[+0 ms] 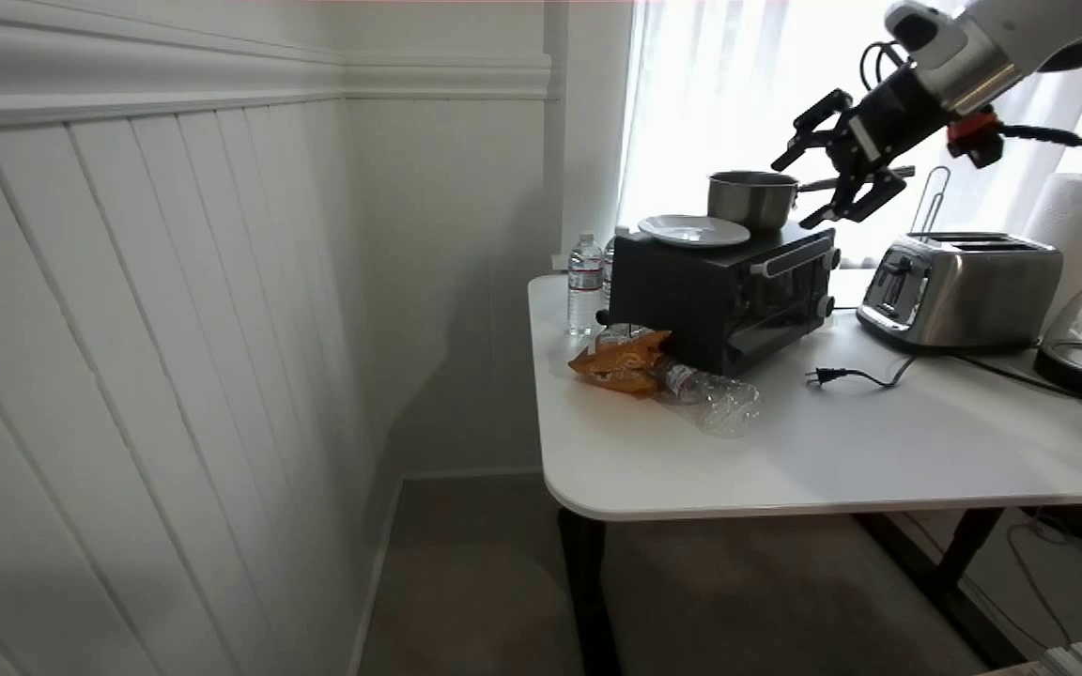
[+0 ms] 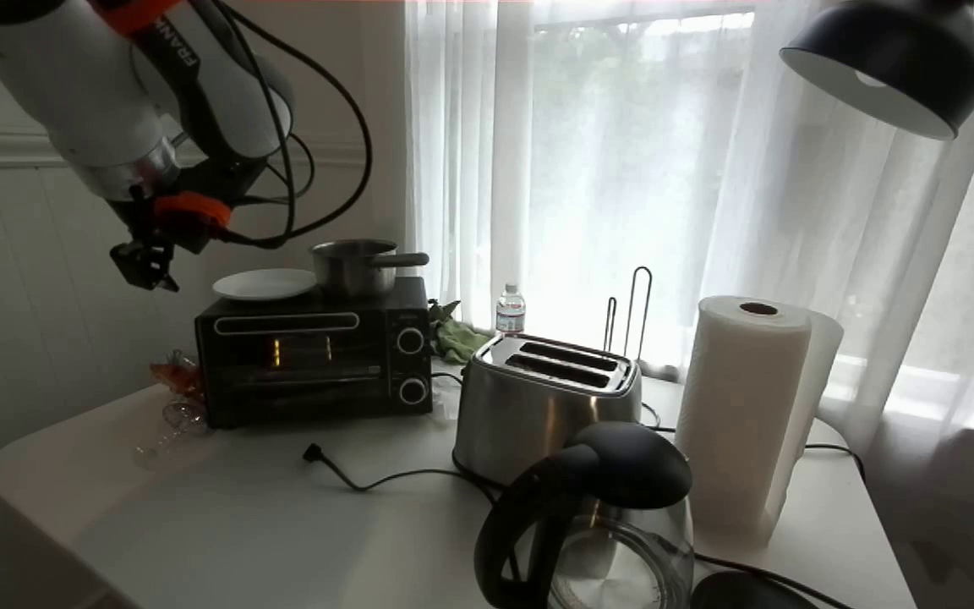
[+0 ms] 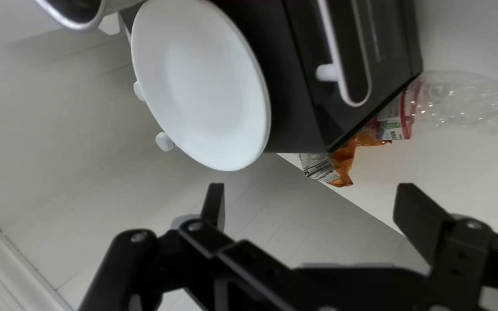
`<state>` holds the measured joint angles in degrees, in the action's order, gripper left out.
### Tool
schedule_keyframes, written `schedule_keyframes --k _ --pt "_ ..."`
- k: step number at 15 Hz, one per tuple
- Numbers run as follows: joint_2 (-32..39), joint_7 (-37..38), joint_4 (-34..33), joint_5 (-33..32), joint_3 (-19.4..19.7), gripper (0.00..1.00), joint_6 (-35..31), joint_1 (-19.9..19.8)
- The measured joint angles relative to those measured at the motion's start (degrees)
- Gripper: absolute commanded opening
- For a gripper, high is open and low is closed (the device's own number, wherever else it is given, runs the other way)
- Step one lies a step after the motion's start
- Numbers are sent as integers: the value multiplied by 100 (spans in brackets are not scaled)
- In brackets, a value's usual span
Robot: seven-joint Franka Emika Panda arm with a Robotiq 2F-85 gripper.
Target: Put the white plate on the oven
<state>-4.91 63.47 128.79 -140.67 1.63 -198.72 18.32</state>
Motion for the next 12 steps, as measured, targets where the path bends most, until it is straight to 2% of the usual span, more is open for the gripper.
schedule_keyframes --k 2,5,9,12 --pt "-269 572 49 -394 -154 100 -569 -497" --pt "-708 946 98 -333 -698 100 -1541 -1567" --pt "-1662 2032 -41 -310 -1211 100 -2232 -2389" --pt "-2556 2683 -181 -308 -1762 100 -2747 -3433"
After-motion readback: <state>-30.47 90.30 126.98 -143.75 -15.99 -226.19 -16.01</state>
